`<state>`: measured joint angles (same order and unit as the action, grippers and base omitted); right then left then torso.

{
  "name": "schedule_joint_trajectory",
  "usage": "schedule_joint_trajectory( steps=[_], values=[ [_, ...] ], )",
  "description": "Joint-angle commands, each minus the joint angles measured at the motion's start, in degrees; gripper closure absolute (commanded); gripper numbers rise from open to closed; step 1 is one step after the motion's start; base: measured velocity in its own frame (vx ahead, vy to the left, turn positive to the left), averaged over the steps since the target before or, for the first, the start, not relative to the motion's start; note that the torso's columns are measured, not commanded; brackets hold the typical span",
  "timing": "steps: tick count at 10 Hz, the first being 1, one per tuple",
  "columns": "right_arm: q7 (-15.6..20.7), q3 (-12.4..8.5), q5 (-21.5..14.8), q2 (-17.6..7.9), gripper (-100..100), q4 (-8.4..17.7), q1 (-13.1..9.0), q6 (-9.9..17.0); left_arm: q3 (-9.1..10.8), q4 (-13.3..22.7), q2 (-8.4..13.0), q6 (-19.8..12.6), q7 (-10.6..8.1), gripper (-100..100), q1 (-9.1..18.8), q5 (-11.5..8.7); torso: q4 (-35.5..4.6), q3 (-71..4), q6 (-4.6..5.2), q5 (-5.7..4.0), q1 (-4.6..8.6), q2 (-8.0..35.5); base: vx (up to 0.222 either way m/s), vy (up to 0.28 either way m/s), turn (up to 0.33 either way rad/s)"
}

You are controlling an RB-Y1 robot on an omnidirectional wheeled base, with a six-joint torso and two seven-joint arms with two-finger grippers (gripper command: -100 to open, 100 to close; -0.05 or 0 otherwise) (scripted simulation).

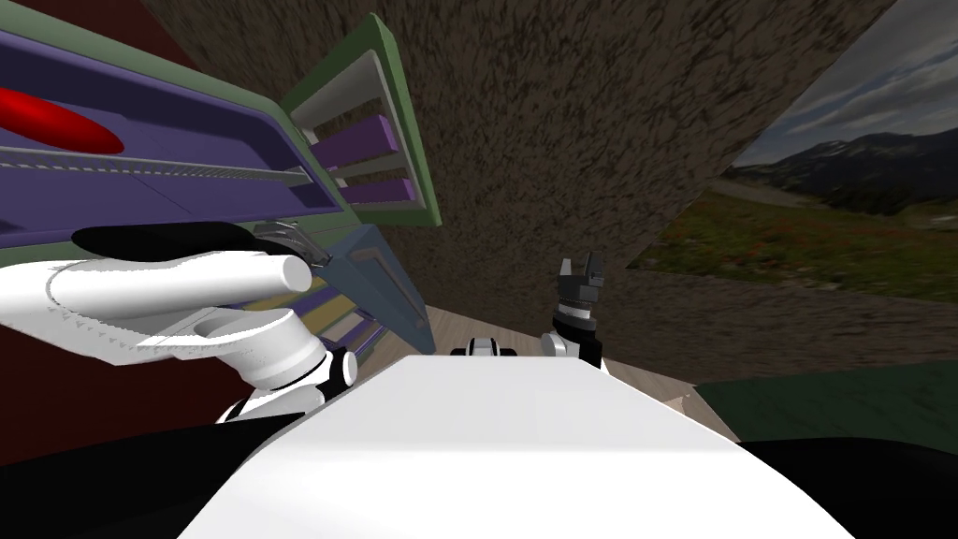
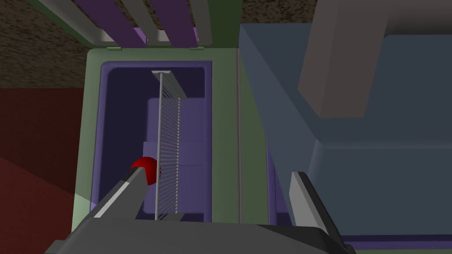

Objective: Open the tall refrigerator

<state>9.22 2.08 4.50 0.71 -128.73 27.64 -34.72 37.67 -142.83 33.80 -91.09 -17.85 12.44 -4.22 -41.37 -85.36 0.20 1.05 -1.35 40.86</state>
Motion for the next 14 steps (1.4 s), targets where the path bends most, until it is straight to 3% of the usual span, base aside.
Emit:
schedule_joint_trajectory(
  steps=[1,8,13,14],
  values=[
    [0.0,0.0,0.0,0.0,0,0.0,0.0,0.0,0.33,1.23,0.62,-2.79,-0.19,-100,0.19,-0.01,-0.01,-0.06,0.04,-0.02,-0.06,-0.05,0.059,-0.067,-0.015],
    [0.0,0.0,0.0,0.0,0,0.0,0.0,0.0,3.2,0.92,4.58,-10.14,-0.87,-100,2.41,-0.4,-0.17,-0.26,0.12,-0.23,-0.25,-0.17,0.077,-0.064,-0.024],
    [0.0,-0.01,0.0,-0.01,0,0.0,0.0,0.0,5.0,-4.52,6.9,-15.54,-1.39,-100,3.64,-0.63,-0.52,0.46,-0.09,-0.45,0.47,0.82,0.075,-0.033,-0.023],
    [0.0,-0.01,0.0,-0.01,0,0.0,0.0,0.0,5.04,-3.85,6.69,-14.42,-1.27,-100,3.46,-0.62,-0.63,0.61,-0.13,-0.53,0.59,1.05,0.018,-0.017,-0.002]
  ],
)
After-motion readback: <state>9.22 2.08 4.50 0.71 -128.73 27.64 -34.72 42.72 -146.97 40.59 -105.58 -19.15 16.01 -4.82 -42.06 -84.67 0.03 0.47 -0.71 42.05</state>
